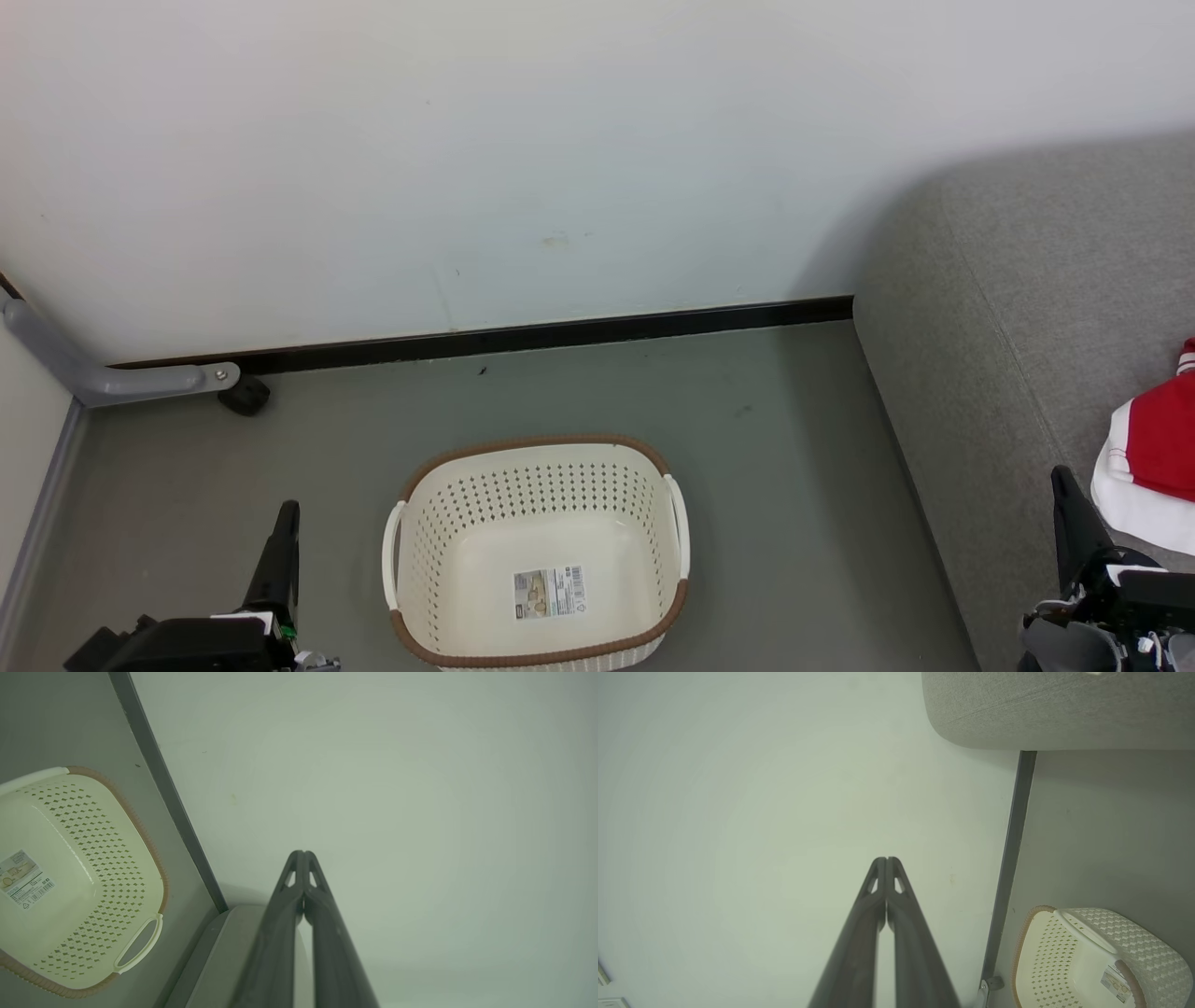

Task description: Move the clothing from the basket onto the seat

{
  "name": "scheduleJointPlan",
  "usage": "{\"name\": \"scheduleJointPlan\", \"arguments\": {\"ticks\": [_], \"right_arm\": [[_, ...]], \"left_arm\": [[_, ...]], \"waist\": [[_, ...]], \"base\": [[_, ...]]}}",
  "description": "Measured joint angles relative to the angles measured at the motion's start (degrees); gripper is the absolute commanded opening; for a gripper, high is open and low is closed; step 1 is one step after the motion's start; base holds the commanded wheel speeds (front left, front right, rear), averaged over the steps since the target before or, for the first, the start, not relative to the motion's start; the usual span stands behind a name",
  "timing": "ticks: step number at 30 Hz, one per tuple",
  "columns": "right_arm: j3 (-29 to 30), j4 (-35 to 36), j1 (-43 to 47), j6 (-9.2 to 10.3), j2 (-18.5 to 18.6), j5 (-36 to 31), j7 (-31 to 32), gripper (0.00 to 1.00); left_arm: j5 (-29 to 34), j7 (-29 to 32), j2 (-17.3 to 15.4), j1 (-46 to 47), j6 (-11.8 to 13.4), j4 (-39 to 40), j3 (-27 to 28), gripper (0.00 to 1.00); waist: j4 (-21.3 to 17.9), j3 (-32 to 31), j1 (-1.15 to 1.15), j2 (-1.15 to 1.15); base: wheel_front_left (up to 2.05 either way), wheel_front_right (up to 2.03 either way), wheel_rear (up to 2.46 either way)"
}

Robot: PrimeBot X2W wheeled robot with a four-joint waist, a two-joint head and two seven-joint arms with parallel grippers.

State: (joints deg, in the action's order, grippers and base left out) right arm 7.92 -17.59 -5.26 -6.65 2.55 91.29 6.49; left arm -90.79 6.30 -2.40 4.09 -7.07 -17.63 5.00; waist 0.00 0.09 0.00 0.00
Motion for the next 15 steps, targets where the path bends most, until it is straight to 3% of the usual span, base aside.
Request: {"name": "scheduleJointPlan", "arguments": {"ticks": [15], "right_arm": [[0.0,0.1,0.0,0.0,-0.1,0.0,0.0,0.0]], "left_arm": [[0.0,0.2,0.1,0.2,0.0,0.0,0.0,0.0]], "waist": [[0.0,0.0,0.0,0.0]], "base": [[0.0,0.0,0.0]]}}
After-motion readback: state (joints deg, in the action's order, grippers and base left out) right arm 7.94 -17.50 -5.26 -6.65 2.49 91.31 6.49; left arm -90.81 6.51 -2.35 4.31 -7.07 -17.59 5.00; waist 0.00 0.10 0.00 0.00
